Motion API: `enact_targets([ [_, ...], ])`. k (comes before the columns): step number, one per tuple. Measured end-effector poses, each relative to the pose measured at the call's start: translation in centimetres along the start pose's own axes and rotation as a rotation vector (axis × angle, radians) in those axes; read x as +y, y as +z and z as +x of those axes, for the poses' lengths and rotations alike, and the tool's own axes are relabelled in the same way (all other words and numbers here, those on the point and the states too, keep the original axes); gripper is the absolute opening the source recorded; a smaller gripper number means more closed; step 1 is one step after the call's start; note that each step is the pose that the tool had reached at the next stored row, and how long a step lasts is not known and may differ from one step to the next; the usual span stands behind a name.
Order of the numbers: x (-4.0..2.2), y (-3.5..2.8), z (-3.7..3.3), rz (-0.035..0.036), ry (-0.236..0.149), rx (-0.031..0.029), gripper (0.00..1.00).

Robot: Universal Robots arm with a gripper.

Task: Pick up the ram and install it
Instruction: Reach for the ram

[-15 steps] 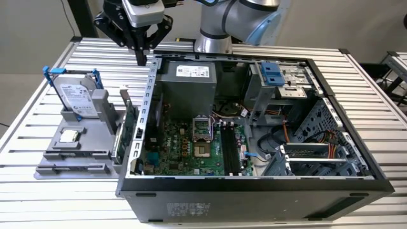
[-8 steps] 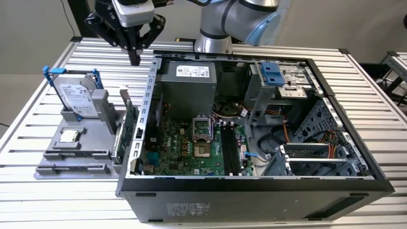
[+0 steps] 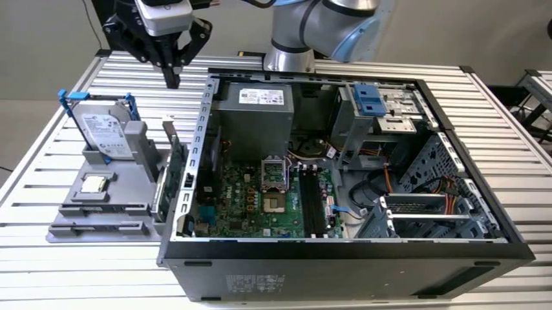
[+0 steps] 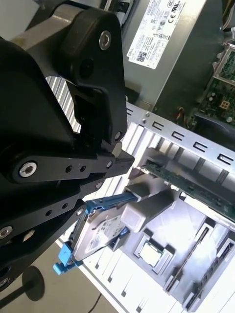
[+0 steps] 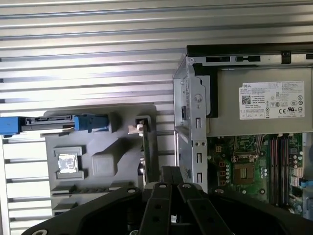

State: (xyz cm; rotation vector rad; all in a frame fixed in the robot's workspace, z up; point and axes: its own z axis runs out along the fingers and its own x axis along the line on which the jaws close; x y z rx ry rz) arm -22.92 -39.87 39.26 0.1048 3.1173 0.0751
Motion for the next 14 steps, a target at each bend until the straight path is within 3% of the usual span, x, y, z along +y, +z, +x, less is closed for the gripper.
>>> enact_targets([
  [14,-0.18,-0.06,2.71,-0.0001,-0.001,0.0000,0.00],
])
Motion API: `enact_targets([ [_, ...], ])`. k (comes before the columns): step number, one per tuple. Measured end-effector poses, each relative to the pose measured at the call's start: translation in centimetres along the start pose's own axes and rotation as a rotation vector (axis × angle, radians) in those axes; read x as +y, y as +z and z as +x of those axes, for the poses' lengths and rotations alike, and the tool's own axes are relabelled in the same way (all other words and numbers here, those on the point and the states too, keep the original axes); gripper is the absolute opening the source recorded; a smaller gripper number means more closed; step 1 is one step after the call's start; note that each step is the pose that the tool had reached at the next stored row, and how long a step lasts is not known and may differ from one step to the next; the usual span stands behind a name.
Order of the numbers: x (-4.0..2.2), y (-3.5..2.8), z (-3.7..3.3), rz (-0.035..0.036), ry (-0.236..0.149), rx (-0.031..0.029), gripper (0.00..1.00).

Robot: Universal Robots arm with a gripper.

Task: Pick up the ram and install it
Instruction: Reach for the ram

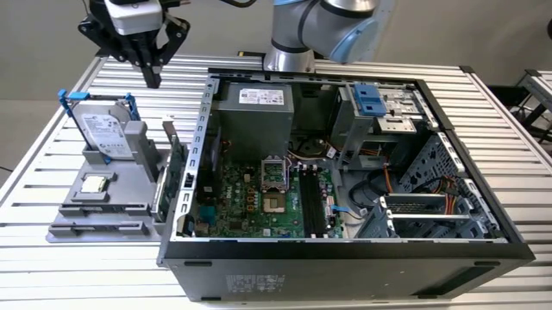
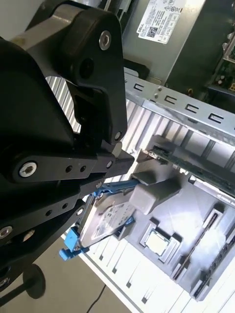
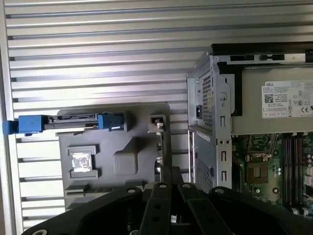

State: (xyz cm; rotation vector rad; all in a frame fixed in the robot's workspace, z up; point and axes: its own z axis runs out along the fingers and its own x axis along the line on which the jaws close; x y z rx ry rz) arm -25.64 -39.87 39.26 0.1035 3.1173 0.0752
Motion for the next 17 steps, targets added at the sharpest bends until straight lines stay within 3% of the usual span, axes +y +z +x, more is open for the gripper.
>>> enact_targets([
  [17,-0.25,-0.09,3.79,0.0000,-0.004,0.0002,0.00],
])
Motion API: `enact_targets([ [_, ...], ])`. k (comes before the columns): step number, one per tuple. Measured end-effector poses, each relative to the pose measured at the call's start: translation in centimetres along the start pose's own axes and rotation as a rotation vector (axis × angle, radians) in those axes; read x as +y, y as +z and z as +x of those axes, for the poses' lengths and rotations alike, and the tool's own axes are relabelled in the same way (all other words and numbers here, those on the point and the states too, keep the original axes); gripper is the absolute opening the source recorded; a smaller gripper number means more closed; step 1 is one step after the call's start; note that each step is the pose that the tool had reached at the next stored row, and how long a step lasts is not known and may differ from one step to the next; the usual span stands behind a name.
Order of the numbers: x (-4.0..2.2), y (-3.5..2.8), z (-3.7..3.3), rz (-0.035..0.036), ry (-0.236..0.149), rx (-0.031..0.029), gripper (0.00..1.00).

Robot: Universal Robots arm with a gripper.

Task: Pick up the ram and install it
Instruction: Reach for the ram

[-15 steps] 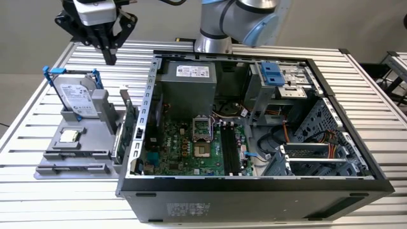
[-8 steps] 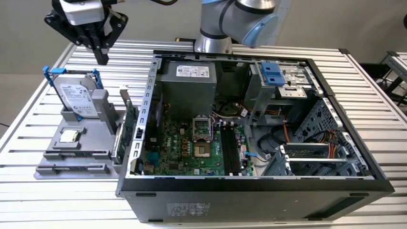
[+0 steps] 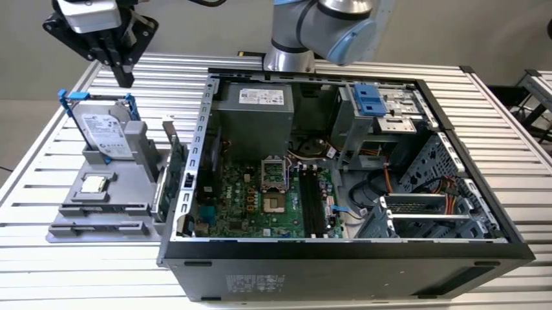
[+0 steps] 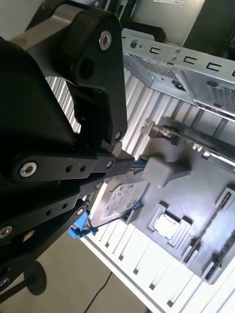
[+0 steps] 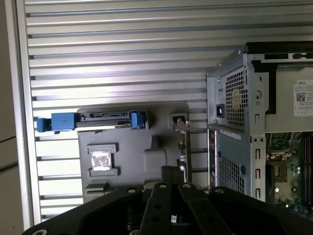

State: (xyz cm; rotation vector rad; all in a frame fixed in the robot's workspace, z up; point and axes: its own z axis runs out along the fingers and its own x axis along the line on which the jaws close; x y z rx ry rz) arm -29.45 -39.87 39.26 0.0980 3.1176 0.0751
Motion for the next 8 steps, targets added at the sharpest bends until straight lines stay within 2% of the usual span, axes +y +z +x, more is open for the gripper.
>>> enact_targets([
  [8,-0.12,-0.05,1.87,0.0000,-0.002,0.0002,0.00],
])
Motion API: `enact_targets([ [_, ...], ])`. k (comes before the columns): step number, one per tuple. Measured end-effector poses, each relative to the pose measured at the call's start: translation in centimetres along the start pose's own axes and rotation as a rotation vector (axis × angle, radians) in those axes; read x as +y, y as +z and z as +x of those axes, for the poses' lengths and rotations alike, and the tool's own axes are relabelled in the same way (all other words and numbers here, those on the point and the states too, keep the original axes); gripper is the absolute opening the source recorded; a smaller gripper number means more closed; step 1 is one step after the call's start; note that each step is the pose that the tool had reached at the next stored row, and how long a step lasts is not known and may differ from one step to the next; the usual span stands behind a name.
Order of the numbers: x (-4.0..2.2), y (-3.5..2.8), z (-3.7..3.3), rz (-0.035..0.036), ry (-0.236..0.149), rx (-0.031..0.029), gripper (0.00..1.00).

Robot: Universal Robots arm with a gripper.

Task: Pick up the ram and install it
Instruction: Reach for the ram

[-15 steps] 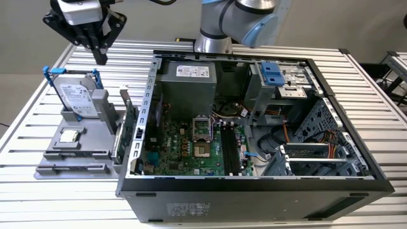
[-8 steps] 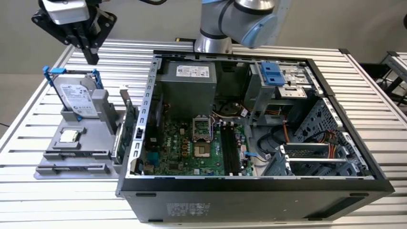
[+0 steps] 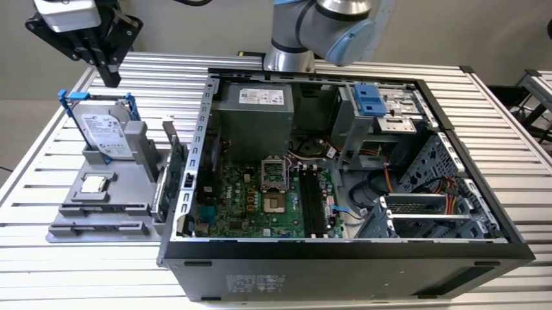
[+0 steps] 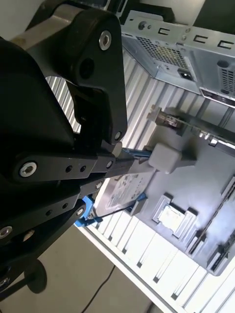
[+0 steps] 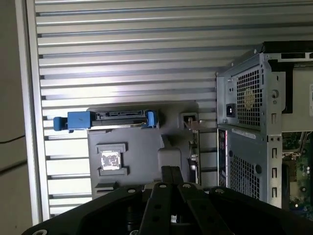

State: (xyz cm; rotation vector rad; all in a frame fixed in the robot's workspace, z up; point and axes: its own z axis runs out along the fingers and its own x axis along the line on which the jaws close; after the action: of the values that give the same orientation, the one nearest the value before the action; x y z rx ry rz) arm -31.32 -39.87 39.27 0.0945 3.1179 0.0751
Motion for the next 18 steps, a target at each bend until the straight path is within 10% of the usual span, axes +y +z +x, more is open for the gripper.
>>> enact_targets([
  [18,-0.22,-0.06,3.67,-0.0010,-0.048,0.0022,0.00],
])
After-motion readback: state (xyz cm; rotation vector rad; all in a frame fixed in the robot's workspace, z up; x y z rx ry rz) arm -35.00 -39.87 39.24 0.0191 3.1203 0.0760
